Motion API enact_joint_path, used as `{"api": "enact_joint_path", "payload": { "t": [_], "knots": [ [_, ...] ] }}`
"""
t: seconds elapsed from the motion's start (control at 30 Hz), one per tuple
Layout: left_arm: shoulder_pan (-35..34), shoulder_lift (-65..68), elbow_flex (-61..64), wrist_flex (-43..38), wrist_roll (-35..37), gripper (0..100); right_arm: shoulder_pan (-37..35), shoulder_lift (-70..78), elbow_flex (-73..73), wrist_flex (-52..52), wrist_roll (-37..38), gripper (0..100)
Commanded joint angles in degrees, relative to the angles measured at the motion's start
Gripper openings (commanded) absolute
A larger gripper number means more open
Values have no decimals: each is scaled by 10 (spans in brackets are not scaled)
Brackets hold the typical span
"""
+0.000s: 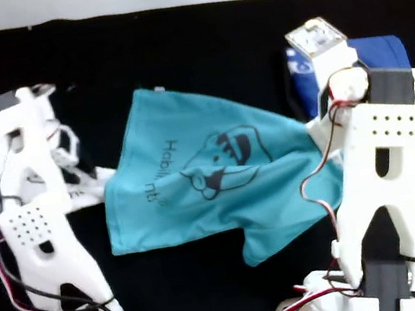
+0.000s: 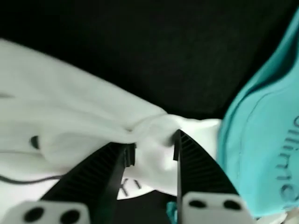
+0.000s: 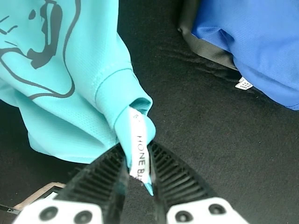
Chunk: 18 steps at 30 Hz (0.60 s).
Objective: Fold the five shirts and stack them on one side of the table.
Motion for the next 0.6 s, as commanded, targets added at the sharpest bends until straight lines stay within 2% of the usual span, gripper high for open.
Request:
{"api": "enact_joint_path", "payload": {
  "t": [0.0, 0.13, 0.23, 0.4, 0.57],
  "knots": [
    [-125, 7, -34, -5, -40, 168, 7, -7, -15, 6, 4, 6],
    [-204, 7, -145, 9, -55, 168, 7, -7, -15, 5, 4, 6],
    [-196, 7, -220, 41, -55, 168, 7, -7, -15, 5, 4, 6],
    [-126, -44, -237, 41, -51, 168, 7, -7, -15, 6, 4, 6],
    [-2, -127, -237, 41, -23, 170, 7, -7, -15, 6, 4, 6]
  ]
}}
